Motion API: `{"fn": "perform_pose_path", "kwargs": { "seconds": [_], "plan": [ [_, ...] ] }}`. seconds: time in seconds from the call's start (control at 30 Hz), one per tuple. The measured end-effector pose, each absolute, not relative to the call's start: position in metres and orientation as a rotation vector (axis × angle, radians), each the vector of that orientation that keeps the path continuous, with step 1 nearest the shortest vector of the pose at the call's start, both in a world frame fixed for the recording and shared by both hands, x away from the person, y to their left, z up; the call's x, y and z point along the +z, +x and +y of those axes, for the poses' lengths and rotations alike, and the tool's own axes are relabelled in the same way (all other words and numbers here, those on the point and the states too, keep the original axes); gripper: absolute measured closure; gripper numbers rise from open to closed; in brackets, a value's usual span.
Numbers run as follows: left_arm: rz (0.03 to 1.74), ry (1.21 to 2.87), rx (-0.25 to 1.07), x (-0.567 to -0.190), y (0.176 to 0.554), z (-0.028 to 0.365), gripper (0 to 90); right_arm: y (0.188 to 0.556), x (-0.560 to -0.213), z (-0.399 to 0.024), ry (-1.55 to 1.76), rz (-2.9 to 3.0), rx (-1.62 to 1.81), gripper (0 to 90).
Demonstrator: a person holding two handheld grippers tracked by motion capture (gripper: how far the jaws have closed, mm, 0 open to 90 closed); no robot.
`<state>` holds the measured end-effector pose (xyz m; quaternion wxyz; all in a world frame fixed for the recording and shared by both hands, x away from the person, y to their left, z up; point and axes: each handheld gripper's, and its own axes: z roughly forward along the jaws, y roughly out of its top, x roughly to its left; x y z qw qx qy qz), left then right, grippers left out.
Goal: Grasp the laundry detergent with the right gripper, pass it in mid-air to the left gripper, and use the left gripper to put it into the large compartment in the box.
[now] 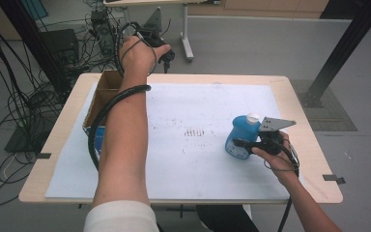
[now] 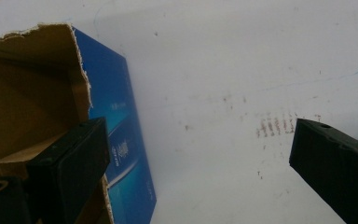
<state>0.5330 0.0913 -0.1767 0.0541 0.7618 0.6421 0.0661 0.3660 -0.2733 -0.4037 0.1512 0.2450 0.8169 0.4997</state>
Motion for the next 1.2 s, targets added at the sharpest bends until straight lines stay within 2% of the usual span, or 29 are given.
{"fn": "perform_pose_path", "kwargs": {
  "seconds": [1.2],
  "plan": [
    [1.937,2.314,0.197,-0.1751,0.5328,0.0940,5.7,0.3664,-0.4031,-0.2732,0.702,2.350,1.430,44.1]
  ]
}}
